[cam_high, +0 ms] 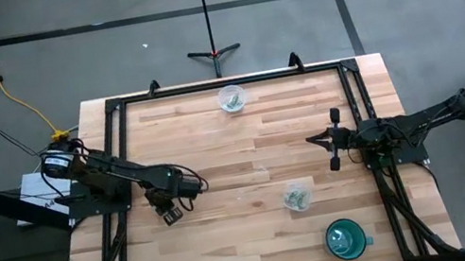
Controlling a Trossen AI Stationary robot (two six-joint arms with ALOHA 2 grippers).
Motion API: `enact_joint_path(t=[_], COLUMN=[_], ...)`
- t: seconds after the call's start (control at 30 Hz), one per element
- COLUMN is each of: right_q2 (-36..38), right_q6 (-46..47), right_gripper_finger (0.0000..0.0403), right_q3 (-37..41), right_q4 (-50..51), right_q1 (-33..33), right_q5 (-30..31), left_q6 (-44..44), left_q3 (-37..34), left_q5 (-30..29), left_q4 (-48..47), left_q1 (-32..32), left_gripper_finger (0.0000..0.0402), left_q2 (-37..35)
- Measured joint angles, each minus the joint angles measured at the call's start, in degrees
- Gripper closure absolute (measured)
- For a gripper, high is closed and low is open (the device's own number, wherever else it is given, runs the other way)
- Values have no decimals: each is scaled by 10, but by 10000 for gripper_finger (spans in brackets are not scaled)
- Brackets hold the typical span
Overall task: Pick and place Stevia / Truvia into bins
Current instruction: Put the light green stevia packet into the top transparent container
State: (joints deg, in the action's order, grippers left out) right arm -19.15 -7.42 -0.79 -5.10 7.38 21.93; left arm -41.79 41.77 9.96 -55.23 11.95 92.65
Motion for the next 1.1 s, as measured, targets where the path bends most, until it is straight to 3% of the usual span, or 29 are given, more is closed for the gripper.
enact_joint_path(t=[0.17, 0.3, 0.43, 0.5, 0.57, 0.63, 0.73, 0.83, 1.1], right_q2=[0, 0, 0, 0, 0, 0, -3, -5, -14], right_q6=[0, 0, -1, -2, -3, -3, -5, -5, -3], right_gripper_finger=[402, 402, 402, 402, 402, 402, 402, 402, 402], right_q3=[0, 0, 0, 0, 0, 0, 0, 0, 0], right_q4=[2, 7, 9, 9, 10, 10, 8, 8, 2], right_q1=[0, 0, 0, 0, 0, 0, 0, 0, 0], right_q5=[0, 0, 0, 0, -1, 0, 0, -1, 3], left_q6=[21, 27, 80, 112, 141, 181, 257, 312, 309], left_q3=[2, 2, 11, 8, 15, 10, 13, 24, 80], left_q5=[-4, -17, -82, -148, -211, -232, -190, -171, -127], left_q4=[11, 23, 65, 138, 288, 345, 509, 591, 642], left_q1=[-19, -41, -61, -78, -113, -146, -195, -254, -383], left_gripper_finger=[377, 364, 362, 378, 378, 378, 371, 377, 376], left_q2=[-15, -15, -27, -48, -62, -91, -93, -89, -37])
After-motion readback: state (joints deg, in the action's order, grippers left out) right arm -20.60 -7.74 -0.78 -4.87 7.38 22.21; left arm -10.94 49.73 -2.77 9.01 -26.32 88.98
